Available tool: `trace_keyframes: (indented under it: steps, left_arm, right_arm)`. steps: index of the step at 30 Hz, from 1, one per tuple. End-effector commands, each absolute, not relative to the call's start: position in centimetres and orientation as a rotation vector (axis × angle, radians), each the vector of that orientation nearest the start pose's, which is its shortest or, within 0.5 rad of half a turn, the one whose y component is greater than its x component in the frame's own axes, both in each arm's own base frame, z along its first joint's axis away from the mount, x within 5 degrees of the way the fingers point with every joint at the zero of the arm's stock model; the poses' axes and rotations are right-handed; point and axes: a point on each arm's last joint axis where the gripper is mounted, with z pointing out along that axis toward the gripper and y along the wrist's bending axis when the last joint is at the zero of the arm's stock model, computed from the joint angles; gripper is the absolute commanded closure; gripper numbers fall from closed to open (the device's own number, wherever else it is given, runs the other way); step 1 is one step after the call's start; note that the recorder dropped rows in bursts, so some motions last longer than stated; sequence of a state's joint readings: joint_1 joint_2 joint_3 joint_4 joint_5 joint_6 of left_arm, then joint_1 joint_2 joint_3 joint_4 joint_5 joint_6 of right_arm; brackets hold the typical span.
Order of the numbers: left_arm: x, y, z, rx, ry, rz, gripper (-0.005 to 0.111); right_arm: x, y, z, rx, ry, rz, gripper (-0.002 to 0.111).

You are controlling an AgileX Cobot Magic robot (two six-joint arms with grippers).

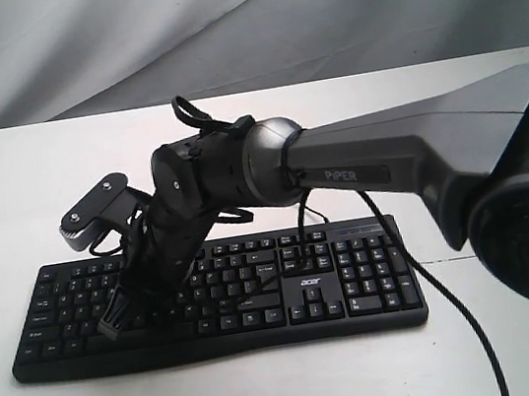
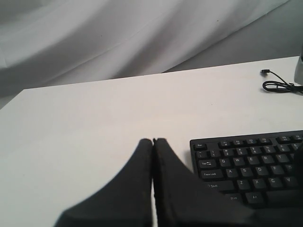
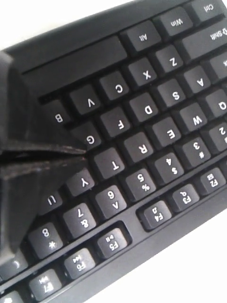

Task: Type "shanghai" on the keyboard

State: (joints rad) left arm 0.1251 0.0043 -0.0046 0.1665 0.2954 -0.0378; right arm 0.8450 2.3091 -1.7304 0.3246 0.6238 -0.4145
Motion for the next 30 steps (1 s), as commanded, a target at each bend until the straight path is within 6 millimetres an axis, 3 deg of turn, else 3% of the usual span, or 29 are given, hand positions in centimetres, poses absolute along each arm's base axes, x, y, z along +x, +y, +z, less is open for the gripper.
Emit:
trace_keyframes:
  steps: [1, 12, 21, 26, 30]
  left_arm:
    - [5.4, 1.1, 18.8, -0.037, 1.771, 0.210, 0.107]
    - [5.4, 1.1, 18.8, -0.037, 1.771, 0.210, 0.107]
    - [5.4, 1.1, 18.8, -0.037, 1.771, 0.210, 0.107]
    - [5.4, 1.1, 18.8, -0.037, 1.771, 0.210, 0.107]
    - [5.4, 1.1, 18.8, -0.037, 1.771, 0.210, 0.107]
  right_arm:
    - [31.3, 37.9, 12.3, -1.362, 2.360, 0.453, 0.108]
    - [31.3, 37.8, 12.2, -1.374, 2.355, 0.436, 0.108]
    - [31.5, 37.7, 16.7, -1.344, 2.243, 0.434, 0.108]
    - [31.7, 39.1, 18.4, -1.397, 2.204, 0.433, 0.108]
    - [31.4, 41.9, 18.5, -1.477, 2.151, 0.441, 0.108]
